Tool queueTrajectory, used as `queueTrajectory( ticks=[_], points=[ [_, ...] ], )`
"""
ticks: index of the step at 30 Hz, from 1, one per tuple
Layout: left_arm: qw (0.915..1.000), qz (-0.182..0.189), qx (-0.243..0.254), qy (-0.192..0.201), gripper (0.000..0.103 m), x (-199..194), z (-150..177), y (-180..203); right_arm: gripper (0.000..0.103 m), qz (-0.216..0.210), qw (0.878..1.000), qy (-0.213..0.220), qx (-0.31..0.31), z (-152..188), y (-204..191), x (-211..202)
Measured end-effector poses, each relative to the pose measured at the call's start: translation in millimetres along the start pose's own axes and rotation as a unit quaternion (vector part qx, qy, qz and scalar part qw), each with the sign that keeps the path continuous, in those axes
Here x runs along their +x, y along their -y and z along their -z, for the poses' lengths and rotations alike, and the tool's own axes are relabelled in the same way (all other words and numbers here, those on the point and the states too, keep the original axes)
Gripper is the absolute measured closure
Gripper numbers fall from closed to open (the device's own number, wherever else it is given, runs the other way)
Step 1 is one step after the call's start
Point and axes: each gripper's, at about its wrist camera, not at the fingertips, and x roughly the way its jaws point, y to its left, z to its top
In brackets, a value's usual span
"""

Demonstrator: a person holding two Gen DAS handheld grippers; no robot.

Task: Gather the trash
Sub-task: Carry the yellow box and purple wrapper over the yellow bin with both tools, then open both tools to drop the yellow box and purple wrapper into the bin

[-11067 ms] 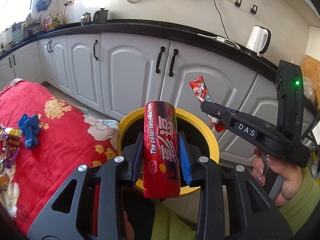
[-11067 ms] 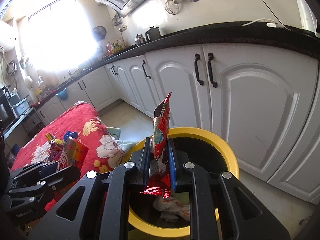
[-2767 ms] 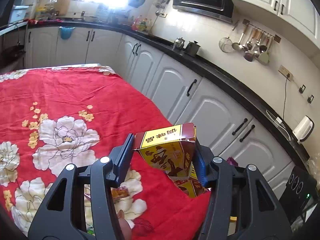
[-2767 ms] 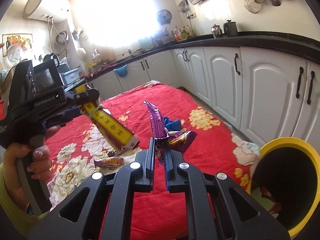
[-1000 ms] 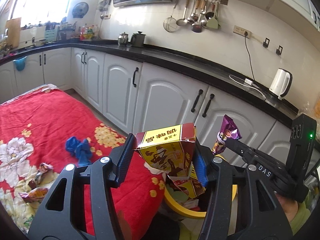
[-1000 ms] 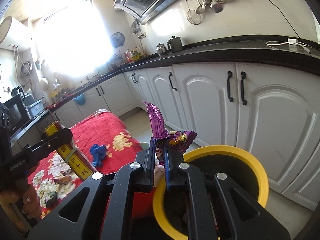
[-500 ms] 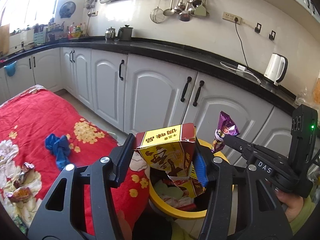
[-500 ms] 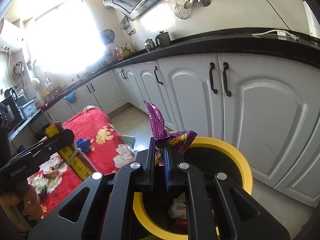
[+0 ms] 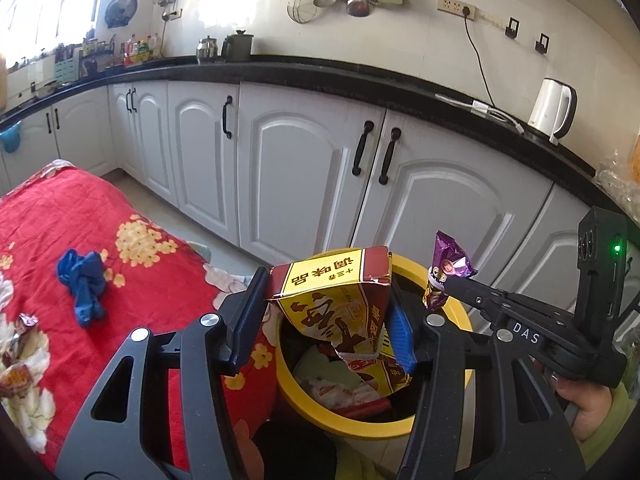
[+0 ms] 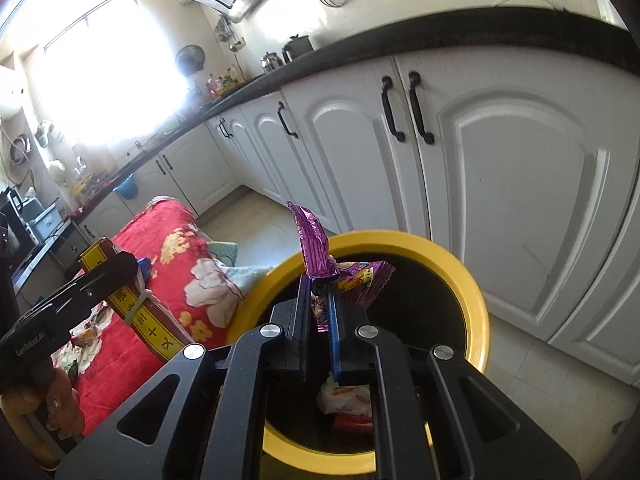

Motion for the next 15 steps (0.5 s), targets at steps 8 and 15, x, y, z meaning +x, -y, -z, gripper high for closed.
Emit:
queueTrajectory(
  ticks=[8,15],
  points=[
    [0.9998,0.003,-0.002,-0.022,0.057,21,8,5,0.095,0.004,1.0,-0.013,0.015,6,14,10],
    [0.9992,0.009,-0.009,-0.038,0.057,36,14,8,0.094,0.014,0.999,-0.019,0.027,9,24,17]
  ],
)
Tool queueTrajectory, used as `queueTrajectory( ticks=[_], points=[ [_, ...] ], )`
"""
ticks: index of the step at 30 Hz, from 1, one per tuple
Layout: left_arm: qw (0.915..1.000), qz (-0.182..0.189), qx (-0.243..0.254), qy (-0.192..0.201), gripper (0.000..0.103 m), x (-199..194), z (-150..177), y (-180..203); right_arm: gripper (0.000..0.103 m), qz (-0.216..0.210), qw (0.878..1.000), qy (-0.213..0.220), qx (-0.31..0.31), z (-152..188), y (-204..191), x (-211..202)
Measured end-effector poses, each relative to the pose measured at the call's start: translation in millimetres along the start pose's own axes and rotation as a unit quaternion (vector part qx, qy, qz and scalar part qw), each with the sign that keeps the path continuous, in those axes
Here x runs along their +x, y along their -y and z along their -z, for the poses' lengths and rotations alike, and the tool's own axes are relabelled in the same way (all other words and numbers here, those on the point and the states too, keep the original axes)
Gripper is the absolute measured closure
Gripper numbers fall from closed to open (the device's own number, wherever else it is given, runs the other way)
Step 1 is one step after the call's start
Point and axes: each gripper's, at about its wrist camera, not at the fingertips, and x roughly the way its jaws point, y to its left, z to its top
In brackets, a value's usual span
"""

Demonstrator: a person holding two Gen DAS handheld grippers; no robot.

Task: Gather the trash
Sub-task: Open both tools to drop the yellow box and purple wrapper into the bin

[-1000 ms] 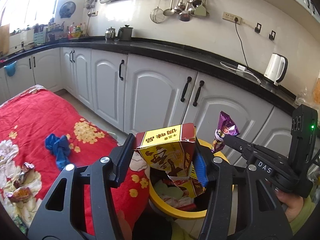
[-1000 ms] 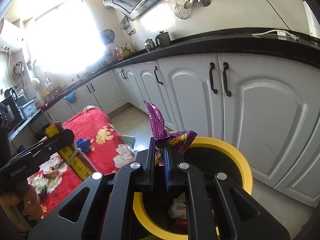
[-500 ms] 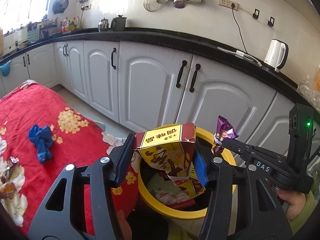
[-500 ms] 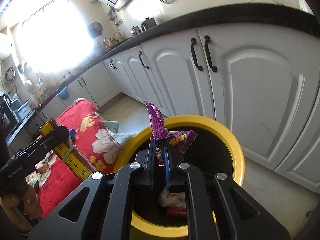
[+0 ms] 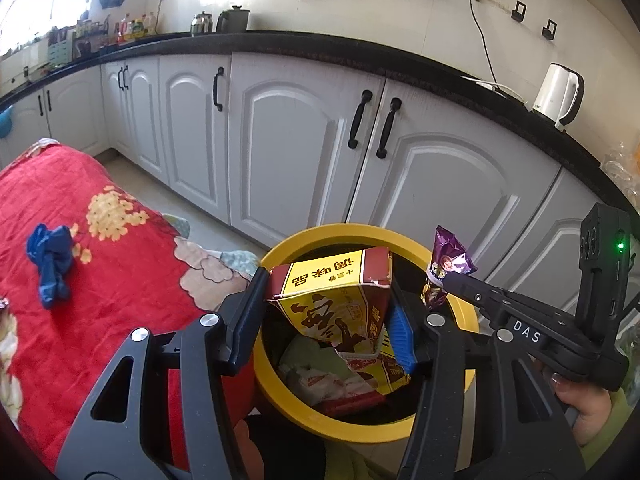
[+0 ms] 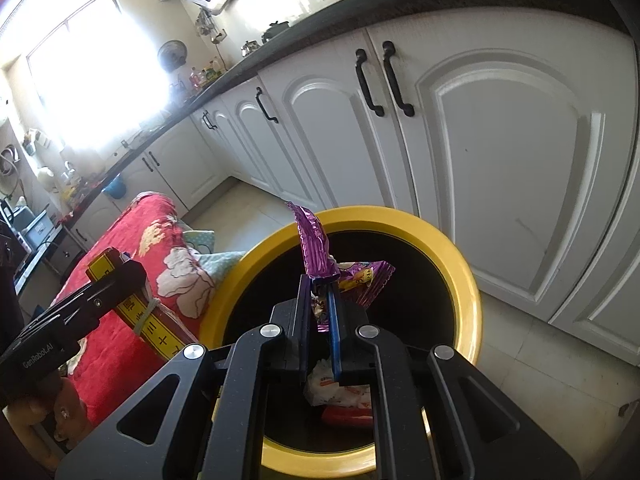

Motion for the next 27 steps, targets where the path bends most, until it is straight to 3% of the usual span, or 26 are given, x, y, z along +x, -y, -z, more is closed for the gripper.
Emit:
queueTrajectory(
  ticks=[2,5,10,20,27],
  points=[
    [1.0,-0.001,0.0,-0.005,0.057,3,1,1,0.093,0.002,1.0,-0.001,0.004,0,3,1],
    [0.9999,0.001,-0.002,-0.01,0.056,6,3,1,0.078,0.005,1.0,0.002,0.011,0,8,0],
    [0.9999,0.002,-0.006,-0.013,0.047,7,3,-1,0.07,0.008,1.0,0.005,0.018,0,11,-1],
    [0.9996,-0.001,-0.03,-0.004,0.011,-7,-1,-12,0.055,0.01,1.0,0.02,0.018,-2,7,-8],
    [0.9988,-0.009,-0.048,0.008,0.011,-26,-4,-24,0.042,0.004,0.999,0.034,0.008,-7,-6,-19]
  ],
)
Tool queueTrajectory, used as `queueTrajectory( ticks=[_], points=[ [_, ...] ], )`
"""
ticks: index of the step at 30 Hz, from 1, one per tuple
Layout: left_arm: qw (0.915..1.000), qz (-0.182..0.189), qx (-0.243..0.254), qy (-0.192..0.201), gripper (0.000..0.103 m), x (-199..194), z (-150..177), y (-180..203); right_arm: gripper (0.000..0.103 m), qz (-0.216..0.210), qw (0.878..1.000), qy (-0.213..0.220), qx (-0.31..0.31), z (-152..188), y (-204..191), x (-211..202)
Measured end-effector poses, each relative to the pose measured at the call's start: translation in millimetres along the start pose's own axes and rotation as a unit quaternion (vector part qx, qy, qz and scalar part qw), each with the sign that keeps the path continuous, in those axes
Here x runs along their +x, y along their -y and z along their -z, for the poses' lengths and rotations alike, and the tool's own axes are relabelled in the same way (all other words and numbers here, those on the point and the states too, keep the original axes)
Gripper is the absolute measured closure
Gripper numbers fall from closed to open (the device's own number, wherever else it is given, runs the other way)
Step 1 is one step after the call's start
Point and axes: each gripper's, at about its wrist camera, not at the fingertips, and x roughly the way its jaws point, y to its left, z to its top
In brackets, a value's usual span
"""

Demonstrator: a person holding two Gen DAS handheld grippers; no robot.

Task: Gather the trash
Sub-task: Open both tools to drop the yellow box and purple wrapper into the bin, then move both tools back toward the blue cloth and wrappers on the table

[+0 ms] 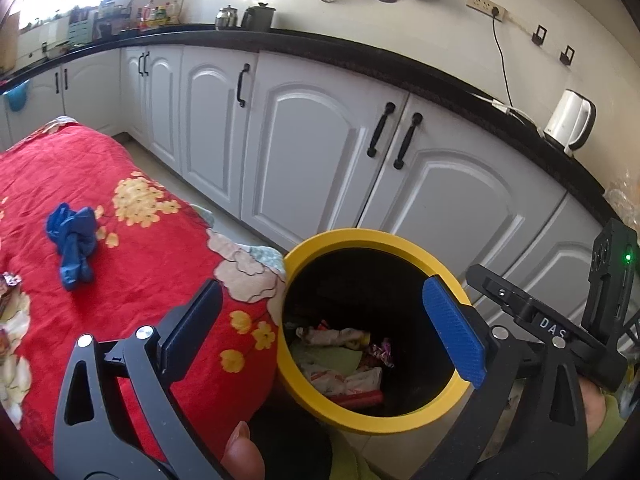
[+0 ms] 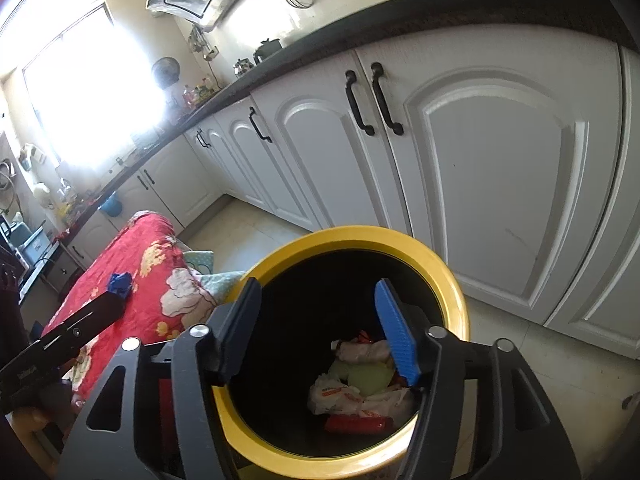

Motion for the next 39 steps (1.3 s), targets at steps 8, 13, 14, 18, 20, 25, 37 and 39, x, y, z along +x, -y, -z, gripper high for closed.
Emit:
queueTrajectory(
  ticks=[8,13,14,18,20,25,37,39],
  points=[
    [0.9994,-0.018,-0.013,0.025,0.011,-29,-6,-15,0.037,-0.016,1.0,0.007,-0.018,-3,-23,-8],
    [0.9987,-0.029,-0.018,0.038,0.011,-48,-7,-26,0.037,-0.027,0.999,0.008,-0.033,-4,-39,-11],
    [0.9984,-0.032,-0.019,0.042,0.011,-53,-6,-29,0.037,-0.03,0.999,0.008,-0.035,-4,-42,-12],
    [0.9976,-0.04,-0.024,0.051,0.011,-65,-6,-39,0.037,-0.039,0.998,0.008,-0.05,-3,-58,-14],
    [0.9971,-0.044,-0.026,0.056,0.011,-70,-6,-44,0.037,-0.044,0.997,0.009,-0.056,-3,-65,-15],
    [0.996,-0.05,-0.033,0.066,0.011,-84,-7,-54,0.036,-0.053,0.996,0.01,-0.07,-3,-79,-19],
    [0.9933,-0.067,-0.045,0.083,0.011,-108,-6,-74,0.024,-0.064,0.994,0.013,-0.091,3,-109,-22],
    [0.9928,-0.07,-0.047,0.086,0.011,-112,-6,-77,0.024,-0.066,0.993,0.013,-0.094,4,-113,-22]
  ],
)
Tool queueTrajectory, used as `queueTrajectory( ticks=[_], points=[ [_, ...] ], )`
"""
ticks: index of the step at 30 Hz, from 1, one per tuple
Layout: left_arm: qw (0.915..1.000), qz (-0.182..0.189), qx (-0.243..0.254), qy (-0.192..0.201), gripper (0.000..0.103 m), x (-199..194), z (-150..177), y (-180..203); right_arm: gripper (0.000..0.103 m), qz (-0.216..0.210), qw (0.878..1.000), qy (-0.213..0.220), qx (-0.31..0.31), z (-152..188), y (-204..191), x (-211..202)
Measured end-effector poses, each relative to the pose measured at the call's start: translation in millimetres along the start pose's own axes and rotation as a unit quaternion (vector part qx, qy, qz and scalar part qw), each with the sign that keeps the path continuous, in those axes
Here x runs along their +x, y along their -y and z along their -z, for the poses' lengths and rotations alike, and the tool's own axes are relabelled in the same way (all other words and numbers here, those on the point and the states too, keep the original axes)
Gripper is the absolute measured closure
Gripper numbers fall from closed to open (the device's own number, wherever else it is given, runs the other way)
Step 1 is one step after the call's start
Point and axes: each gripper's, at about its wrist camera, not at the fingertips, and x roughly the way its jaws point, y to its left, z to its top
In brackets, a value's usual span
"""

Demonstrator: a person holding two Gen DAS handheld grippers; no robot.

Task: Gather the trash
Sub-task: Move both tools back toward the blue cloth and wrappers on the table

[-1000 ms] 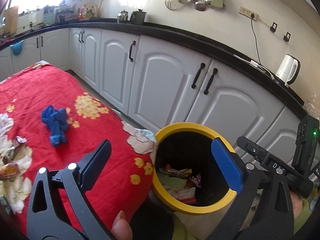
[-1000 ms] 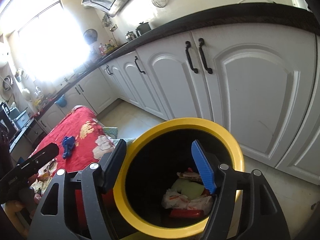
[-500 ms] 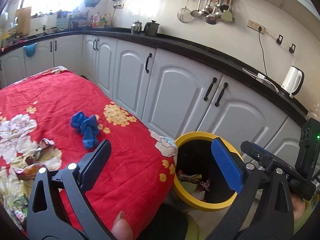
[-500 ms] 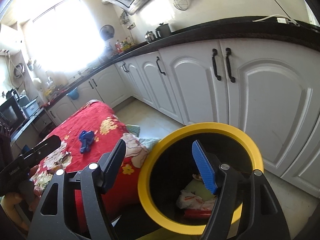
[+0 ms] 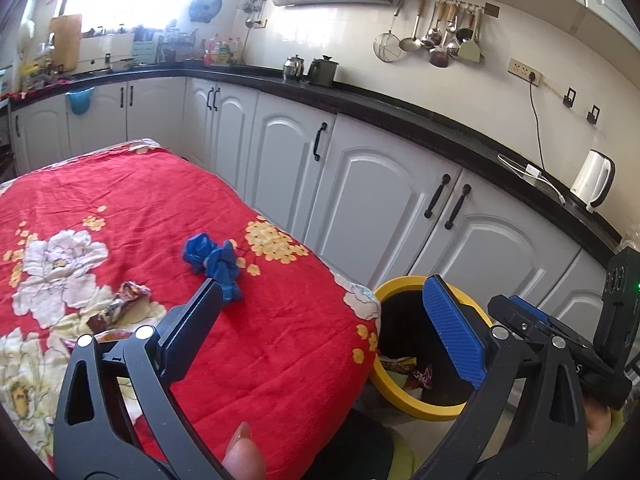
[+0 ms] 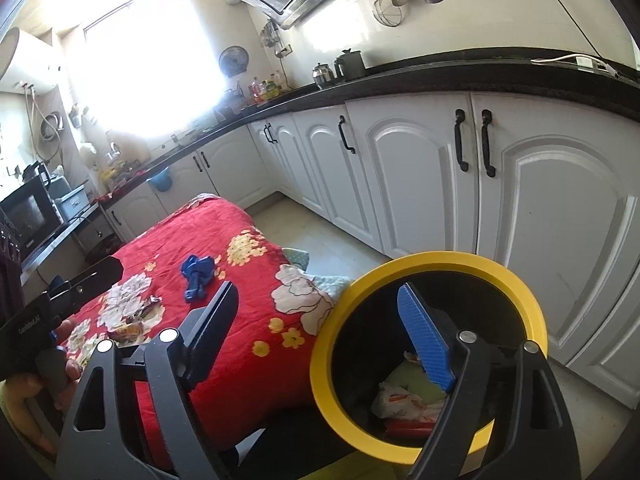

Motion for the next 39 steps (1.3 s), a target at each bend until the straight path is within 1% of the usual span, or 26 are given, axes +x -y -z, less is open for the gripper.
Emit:
queueTrajectory(
  ticks=[2,10,19,22,30,34,39],
  points=[
    [1.0,-0.004,-0.001,0.002,0.011,-3,-1,-4,0.019,-0.002,1.0,0.001,-0.002,0,-4,1],
    [0.9996,-0.022,-0.009,0.011,0.011,-15,-2,-24,0.019,-0.018,1.0,-0.006,-0.016,0,-26,8],
    [0.9983,-0.05,-0.026,0.012,0.011,-26,-1,-58,0.019,-0.042,0.998,-0.017,-0.039,-2,-64,27],
    [0.9975,-0.062,-0.033,0.012,0.011,-30,-1,-73,0.019,-0.048,0.997,-0.024,-0.051,0,-78,37],
    [0.9932,-0.094,-0.068,0.01,0.011,-37,1,-117,0.019,-0.067,0.993,-0.05,-0.078,0,-115,72],
    [0.9912,-0.107,-0.076,0.013,0.011,-41,-4,-135,0.019,-0.068,0.992,-0.064,-0.089,-1,-128,94],
    [0.9885,-0.12,-0.092,0.007,0.011,-42,-7,-161,0.02,-0.064,0.989,-0.083,-0.108,1,-144,126]
  ],
)
